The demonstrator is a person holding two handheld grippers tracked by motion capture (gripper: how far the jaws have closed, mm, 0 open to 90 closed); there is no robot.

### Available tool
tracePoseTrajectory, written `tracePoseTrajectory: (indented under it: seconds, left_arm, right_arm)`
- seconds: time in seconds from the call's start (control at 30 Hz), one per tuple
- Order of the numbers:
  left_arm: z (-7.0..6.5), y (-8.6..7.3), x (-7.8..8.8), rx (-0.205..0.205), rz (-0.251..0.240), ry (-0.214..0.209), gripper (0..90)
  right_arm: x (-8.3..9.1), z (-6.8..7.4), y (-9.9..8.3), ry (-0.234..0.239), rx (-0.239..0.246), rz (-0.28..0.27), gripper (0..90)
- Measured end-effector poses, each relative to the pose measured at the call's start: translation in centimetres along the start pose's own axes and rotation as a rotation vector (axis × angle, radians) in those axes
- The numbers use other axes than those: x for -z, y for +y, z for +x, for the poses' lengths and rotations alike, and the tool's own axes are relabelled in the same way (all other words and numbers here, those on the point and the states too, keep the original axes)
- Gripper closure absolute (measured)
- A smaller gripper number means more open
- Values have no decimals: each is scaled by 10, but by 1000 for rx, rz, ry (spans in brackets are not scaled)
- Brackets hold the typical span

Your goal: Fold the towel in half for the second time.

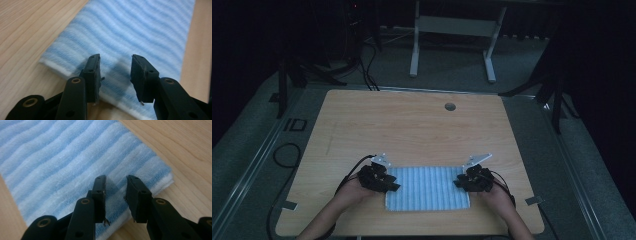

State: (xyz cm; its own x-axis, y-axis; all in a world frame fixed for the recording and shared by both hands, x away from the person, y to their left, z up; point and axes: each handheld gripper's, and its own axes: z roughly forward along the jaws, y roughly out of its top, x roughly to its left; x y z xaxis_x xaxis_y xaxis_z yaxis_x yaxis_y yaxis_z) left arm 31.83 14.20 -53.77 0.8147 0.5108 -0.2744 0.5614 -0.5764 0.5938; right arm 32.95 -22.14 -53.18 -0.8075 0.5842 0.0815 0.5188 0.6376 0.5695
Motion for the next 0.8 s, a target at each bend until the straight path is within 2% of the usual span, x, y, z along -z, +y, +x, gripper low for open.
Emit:
tracePoseTrajectory:
  seconds: [0.17,0.3,0.47,0.57,0.63,0.8]
  left_arm:
    - [6,0,0,26,-13,6,603]
    - [15,3,1,34,-17,57,603]
    - [32,6,4,61,-25,80,603]
    - [38,7,5,66,-30,97,603]
    - [46,11,6,64,-18,122,603]
    - [61,18,9,62,6,155,602]
  right_arm:
    - [-3,-6,6,-5,-10,-3,686]
    - [-10,-10,15,-9,-6,-1,684]
    - [-20,-21,30,9,-22,-5,677]
    - [-23,-25,35,19,-27,-7,668]
    - [-29,-29,43,14,-29,-10,665]
    - [-41,-38,62,5,-32,-3,661]
